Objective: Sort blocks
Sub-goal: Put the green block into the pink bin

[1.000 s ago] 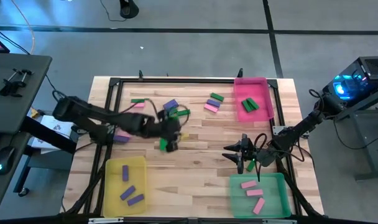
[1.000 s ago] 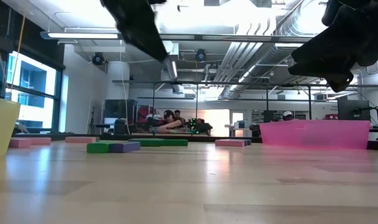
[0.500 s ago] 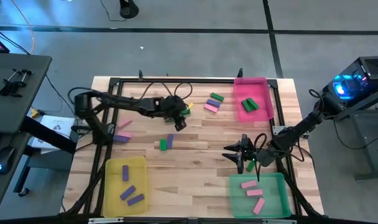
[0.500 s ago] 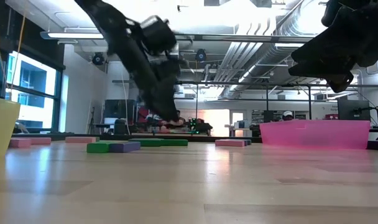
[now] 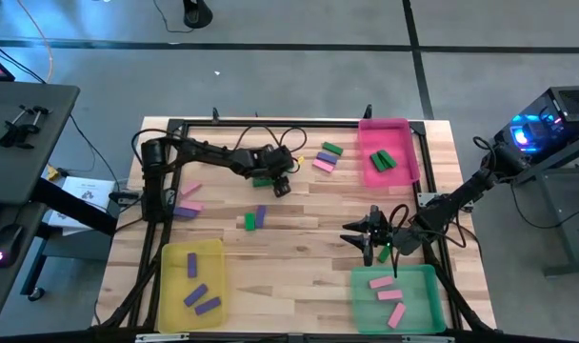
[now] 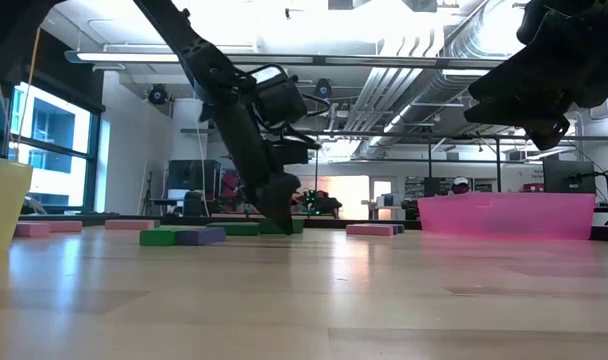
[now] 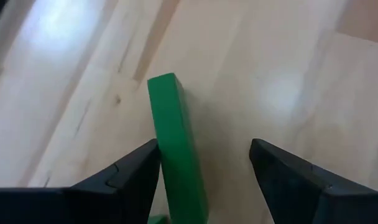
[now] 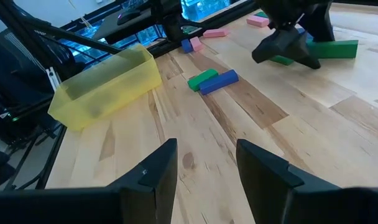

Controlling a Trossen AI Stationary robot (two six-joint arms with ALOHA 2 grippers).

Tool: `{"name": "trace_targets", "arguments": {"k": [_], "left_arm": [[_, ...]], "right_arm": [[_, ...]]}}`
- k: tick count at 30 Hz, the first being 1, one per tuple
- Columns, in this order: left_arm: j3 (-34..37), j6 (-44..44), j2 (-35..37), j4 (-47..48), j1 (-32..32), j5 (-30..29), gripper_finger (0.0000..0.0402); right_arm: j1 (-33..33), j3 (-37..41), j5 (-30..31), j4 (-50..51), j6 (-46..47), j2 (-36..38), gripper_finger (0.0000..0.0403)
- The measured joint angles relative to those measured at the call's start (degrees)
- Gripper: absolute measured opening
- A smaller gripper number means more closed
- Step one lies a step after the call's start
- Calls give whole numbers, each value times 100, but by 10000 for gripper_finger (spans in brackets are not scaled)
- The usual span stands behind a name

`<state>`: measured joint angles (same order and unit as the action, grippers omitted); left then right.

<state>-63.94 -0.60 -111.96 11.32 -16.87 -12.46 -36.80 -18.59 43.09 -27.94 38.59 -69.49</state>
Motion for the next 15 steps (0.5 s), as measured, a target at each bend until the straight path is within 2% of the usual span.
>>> {"name": "trace_targets", "arguments": {"k": [3, 6, 9, 14, 15], "left_arm": [[-4, 30, 0, 87, -28, 292, 228], [-2, 35, 0, 118, -42, 502, 198], [3, 33, 0, 119, -2, 581, 148], [4, 0, 36, 136, 139, 577, 33], [10, -1, 67, 148, 192, 548, 28]], "right_arm": [[0, 0, 0, 2, 0, 0, 149], [0, 0, 0, 4, 0, 0, 149], [0, 0, 0, 4, 0, 0, 149], [0, 0, 0, 4, -16, -1, 149], [0, 0, 2, -6, -58, -21, 149]]}}
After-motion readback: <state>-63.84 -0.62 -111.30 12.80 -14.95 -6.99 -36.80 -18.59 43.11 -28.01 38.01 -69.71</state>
